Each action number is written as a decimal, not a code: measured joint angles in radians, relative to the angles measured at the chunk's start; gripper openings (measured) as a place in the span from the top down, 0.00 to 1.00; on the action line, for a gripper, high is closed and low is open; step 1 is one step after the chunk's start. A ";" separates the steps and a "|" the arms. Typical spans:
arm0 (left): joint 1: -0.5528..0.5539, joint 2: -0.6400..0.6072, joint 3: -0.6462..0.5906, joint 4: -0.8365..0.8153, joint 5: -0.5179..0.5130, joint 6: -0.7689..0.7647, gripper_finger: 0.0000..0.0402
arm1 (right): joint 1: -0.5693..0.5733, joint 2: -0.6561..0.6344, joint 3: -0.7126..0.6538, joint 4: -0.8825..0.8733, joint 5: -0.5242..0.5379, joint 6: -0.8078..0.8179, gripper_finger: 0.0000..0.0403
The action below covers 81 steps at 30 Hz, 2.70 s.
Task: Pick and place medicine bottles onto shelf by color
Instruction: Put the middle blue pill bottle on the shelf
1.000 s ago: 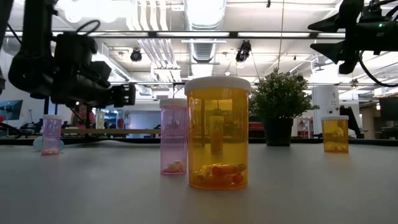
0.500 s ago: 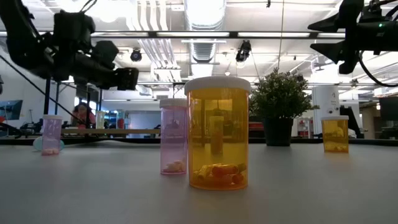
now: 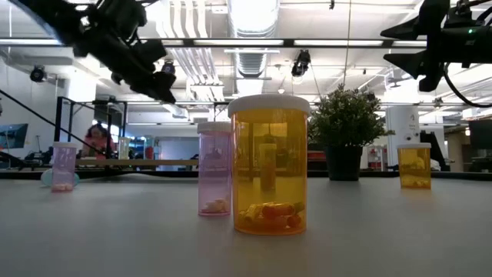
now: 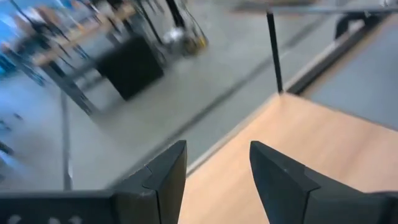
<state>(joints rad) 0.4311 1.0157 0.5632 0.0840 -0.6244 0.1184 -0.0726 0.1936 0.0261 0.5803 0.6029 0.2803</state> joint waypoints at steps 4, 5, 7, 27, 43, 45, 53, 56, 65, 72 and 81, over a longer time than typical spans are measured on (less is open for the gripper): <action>0.075 0.023 0.153 -0.318 0.170 -0.060 0.60 | 0.000 0.000 0.000 0.000 0.000 0.000 0.35; 0.090 0.037 0.189 -0.386 0.208 -0.068 0.60 | 0.000 0.000 0.000 0.000 0.000 0.000 0.35; 0.116 0.074 0.257 -0.514 0.265 -0.115 0.60 | 0.000 0.000 0.000 0.000 0.000 0.000 0.35; 0.256 0.403 0.629 -1.044 0.403 -0.217 0.49 | 0.000 0.000 0.000 0.000 0.000 0.000 0.35; 0.348 0.483 0.605 -1.027 0.458 -0.190 0.41 | 0.000 0.000 0.000 0.000 0.000 0.000 0.35; 0.352 0.495 0.605 -1.026 0.466 -0.184 0.41 | 0.000 0.000 0.000 0.000 0.000 0.000 0.35; 0.356 0.513 0.605 -0.997 0.475 -0.143 0.48 | 0.000 0.000 0.000 0.000 0.000 0.000 0.35; 0.357 0.513 0.605 -0.990 0.475 -0.134 0.54 | 0.000 0.000 0.000 0.000 0.000 0.000 0.35; 0.360 0.513 0.604 -1.010 0.474 -0.133 0.66 | 0.000 0.000 0.000 0.000 0.000 0.000 0.35; 0.360 0.513 0.602 -1.013 0.473 -0.132 0.69 | 0.000 0.000 0.000 0.000 0.000 0.000 0.35; 0.360 0.513 0.601 -1.010 0.472 -0.128 0.69 | 0.000 0.000 0.000 0.000 0.000 0.000 0.35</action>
<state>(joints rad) 0.7910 1.5288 1.1645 -0.9264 -0.1528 -0.0093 -0.0727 0.1936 0.0261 0.5804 0.6026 0.2803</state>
